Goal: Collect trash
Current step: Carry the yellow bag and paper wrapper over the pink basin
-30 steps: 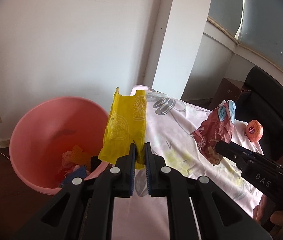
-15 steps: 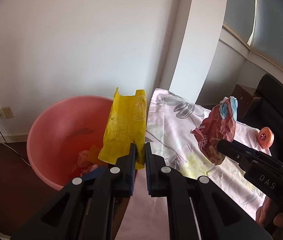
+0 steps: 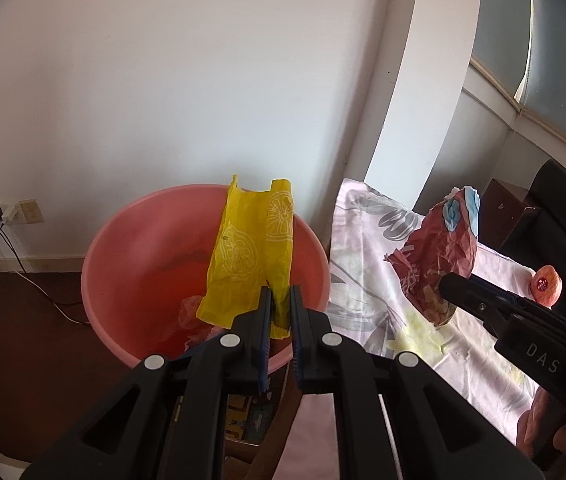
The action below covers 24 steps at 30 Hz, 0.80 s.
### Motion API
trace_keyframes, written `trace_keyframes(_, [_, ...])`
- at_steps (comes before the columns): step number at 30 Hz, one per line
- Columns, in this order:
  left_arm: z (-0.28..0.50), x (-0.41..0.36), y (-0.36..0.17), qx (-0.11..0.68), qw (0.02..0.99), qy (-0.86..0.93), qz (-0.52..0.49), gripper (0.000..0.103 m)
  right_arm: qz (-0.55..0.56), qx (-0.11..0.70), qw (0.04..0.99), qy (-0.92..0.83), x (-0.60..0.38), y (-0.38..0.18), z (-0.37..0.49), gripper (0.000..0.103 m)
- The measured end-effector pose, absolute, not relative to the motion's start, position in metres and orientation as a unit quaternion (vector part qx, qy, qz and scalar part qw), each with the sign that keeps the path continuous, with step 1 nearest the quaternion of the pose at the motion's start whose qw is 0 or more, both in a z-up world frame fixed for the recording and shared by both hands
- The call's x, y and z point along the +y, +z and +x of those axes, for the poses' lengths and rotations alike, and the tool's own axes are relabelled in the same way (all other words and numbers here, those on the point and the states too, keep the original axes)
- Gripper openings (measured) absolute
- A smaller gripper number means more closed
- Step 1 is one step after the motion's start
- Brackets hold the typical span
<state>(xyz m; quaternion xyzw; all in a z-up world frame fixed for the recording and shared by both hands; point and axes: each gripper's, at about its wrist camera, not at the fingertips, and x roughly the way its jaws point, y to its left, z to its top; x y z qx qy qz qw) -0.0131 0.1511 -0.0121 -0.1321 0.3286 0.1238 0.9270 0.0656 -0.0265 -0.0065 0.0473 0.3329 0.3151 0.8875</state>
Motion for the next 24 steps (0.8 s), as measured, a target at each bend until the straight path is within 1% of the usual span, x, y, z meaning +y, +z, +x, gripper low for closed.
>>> trace_keyframes(24, [-0.02, 0.181, -0.025, 0.344, 0.913, 0.164, -0.147, 0.008, -0.001, 0.328, 0.868, 0.373, 0.036, -0.008, 0.07, 0.021])
